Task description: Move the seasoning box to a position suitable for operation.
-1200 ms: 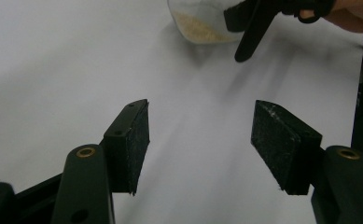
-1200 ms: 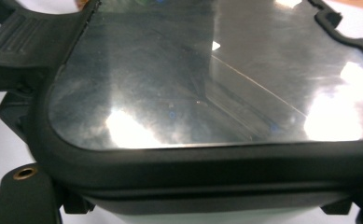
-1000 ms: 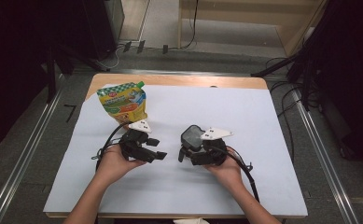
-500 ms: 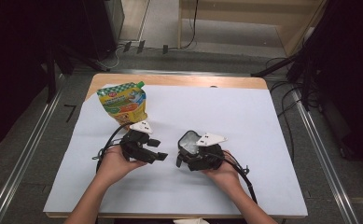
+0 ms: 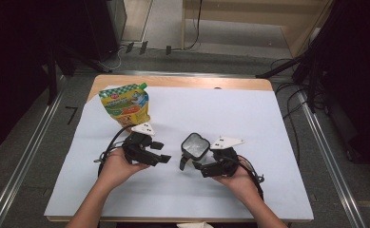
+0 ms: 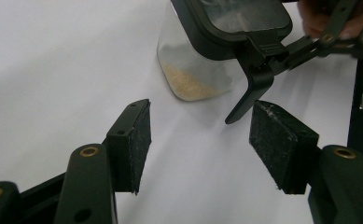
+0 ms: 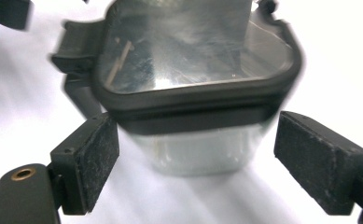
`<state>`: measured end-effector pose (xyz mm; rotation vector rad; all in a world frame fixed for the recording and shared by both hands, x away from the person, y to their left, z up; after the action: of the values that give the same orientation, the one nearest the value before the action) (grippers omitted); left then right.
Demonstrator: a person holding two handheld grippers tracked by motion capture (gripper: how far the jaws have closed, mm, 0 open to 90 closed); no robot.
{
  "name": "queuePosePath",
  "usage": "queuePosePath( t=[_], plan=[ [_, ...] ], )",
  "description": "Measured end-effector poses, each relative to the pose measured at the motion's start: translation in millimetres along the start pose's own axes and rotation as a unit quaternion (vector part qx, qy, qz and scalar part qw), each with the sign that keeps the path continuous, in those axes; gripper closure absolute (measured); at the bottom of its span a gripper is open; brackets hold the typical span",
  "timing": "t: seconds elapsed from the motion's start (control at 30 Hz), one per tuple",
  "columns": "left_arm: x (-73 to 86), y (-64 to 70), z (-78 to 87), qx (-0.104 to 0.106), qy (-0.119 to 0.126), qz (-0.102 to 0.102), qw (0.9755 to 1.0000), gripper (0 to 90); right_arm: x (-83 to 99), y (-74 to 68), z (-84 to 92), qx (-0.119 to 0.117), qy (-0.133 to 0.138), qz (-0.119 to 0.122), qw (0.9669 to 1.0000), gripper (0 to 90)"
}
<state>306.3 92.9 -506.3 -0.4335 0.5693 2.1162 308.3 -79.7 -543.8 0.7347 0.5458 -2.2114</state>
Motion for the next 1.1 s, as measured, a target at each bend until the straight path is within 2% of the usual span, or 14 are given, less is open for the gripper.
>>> queuePosePath(
  t=[0.17,0.27,0.37,0.5,0.53,0.63,0.67,0.7,0.8,0.87,0.97,1.1],
  plan=[
    [-0.2,1.0,-1.4,0.002,-0.001,-0.001,1.0,39.6,6.8,-1.4,16.5,0.003,-0.003,0.0,1.0,18.7],
    [-0.8,2.2,-2.2,0.005,-0.001,-0.002,1.0,39.6,12.1,1.3,25.7,0.007,0.0,0.0,1.0,26.0],
    [-1.5,2.8,-3.5,0.008,0.0,-0.002,1.0,39.9,9.4,5.3,29.0,0.005,0.01,-0.012,0.9999,31.1],
    [-1.3,1.7,-5.2,0.01,-0.001,0.0,0.9999,42.5,9.0,9.0,31.0,0.004,0.013,-0.015,0.9998,39.2],
    [-1.6,0.7,-6.3,0.013,0.001,0.001,0.9999,46.6,9.0,11.8,32.0,0.003,0.015,-0.017,0.9997,46.1],
    [-1.6,-0.9,-7.9,0.014,0.0,0.003,0.9999,51.8,9.1,14.7,32.1,-0.002,0.016,-0.024,0.9996,53.3],
    [-2.0,-1.0,-8.7,0.017,0.002,0.007,0.9998,56.0,9.2,15.6,31.7,-0.005,0.015,-0.025,0.9996,59.0],
    [-2.4,-2.0,-10.3,0.024,0.002,0.015,0.9996,65.1,9.7,16.2,30.2,-0.008,0.012,-0.027,0.9995,67.6],
    [-3.4,-0.9,-14.5,0.043,-0.001,0.027,0.9987,77.4,11.7,16.4,26.3,-0.008,-0.001,-0.022,0.9997,81.4],
    [-4.5,0.3,-16.7,0.049,0.0,0.03,0.9984,84.9,12.0,15.6,24.9,-0.01,-0.005,-0.019,0.9998,88.4],
    [-7.0,3.0,-20.2,0.051,0.001,0.025,0.9984,90.0,12.6,12.9,23.0,-0.013,-0.009,-0.021,0.9997,90.0],
    [-9.2,7.4,-24.9,0.056,0.0,0.023,0.9981,90.0,10.6,9.7,22.0,-0.013,-0.006,-0.019,0.9997,90.0]
  ],
)
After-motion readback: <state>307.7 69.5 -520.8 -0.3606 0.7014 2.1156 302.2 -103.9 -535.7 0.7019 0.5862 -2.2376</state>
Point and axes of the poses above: each handheld gripper's, and its own axes: z roughly backward along the jaws, x roughly out of its underside, y roughly to its right, the point moved 9 cm from there along -z, roughly forward along the jaws, and after that the axes turned 11 degrees about -y, right-handed, at the moved point
